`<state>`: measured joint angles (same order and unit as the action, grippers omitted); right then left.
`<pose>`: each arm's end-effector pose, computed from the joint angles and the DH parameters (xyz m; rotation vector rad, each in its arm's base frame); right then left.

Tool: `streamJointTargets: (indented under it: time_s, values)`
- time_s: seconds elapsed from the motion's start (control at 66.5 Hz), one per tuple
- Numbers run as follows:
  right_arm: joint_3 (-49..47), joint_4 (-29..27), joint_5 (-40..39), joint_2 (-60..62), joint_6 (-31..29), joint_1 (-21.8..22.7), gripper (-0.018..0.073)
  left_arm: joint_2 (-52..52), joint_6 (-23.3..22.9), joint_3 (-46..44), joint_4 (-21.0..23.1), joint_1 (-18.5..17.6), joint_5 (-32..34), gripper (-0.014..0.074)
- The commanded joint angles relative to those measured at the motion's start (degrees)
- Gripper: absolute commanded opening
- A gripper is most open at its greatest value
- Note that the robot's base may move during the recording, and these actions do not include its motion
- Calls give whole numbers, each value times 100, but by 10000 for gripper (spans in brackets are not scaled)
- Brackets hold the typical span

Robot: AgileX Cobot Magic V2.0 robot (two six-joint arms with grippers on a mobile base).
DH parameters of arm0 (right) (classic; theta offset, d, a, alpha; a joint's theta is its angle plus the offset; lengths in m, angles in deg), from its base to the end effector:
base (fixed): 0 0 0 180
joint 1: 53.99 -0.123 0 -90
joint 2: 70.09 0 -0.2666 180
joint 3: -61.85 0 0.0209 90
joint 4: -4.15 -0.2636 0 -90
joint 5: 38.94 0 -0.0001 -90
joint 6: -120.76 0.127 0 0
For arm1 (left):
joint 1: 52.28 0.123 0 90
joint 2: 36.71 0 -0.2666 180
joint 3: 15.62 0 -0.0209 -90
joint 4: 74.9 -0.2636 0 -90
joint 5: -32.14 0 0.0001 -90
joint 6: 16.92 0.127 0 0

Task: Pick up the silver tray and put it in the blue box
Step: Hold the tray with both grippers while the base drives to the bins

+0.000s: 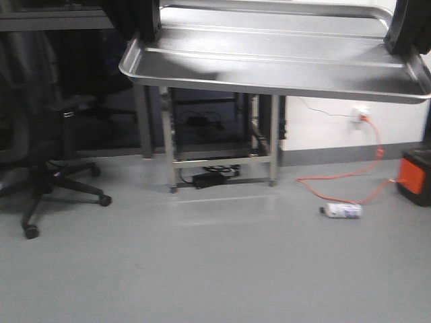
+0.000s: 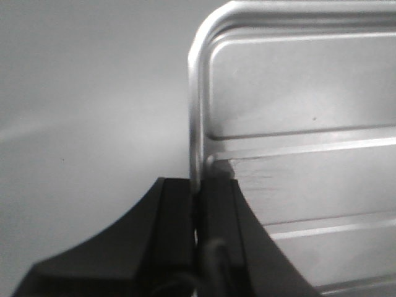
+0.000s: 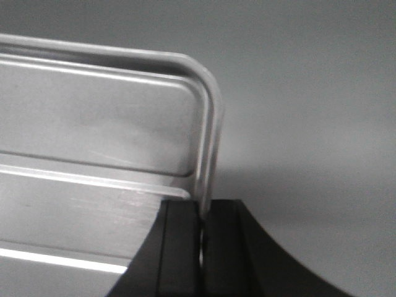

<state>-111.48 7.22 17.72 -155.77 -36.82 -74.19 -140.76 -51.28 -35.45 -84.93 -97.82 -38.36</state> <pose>0.2924 0.1015 0.2901 0.0283 2.6119 0.1987 0.2802 -0.2558 0.3159 0.2902 2.6688 -0.2028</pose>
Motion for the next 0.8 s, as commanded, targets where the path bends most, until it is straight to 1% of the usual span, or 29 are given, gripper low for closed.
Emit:
streamJointTargets:
  time_s: [0.0, 0.782]
  values:
    - [-214, 141, -294, 199, -92, 15, 58, 254, 69, -153, -109, -7, -239, -105]
    - [-214, 141, -294, 199, -92, 15, 58, 254, 69, -153, -109, -7, -235, -105]
